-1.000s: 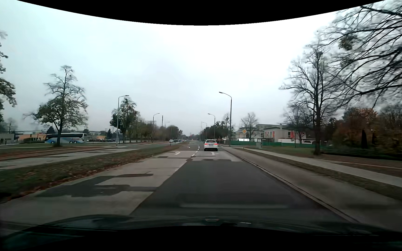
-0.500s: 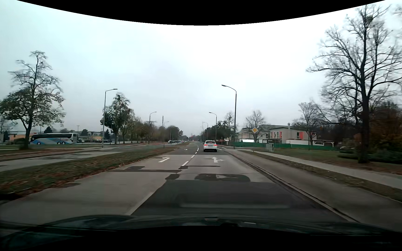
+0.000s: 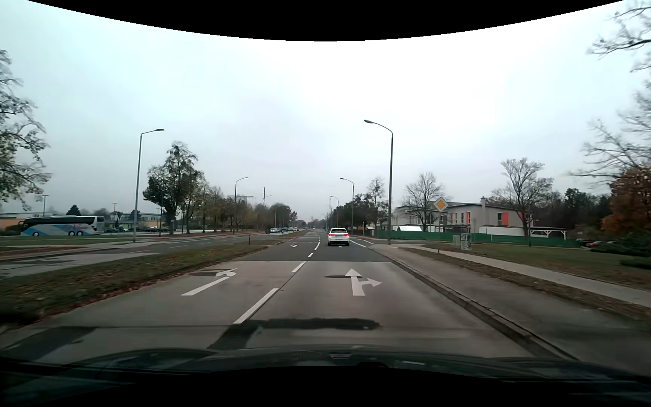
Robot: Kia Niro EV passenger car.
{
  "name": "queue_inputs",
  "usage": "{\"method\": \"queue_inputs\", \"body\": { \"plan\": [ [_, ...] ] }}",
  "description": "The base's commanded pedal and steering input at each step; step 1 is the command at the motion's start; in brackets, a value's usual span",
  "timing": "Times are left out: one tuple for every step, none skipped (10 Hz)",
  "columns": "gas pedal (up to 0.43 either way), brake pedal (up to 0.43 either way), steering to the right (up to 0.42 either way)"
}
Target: Follow the waypoints while adhering to traffic rules and regulations
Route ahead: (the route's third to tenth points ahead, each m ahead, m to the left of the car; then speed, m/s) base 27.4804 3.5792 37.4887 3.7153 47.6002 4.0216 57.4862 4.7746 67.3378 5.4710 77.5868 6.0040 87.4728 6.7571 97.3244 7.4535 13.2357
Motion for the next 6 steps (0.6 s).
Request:
{"method": "queue_inputs", "body": {
  "plan": [
    [0.138, 0.0, -0.003],
    [0.15, 0.0, -0.003],
    [0.157, 0.0, -0.003],
    [0.157, 0.0, -0.003],
    [0.157, 0.0, -0.004],
    [0.157, 0.0, -0.004]
  ]
}}
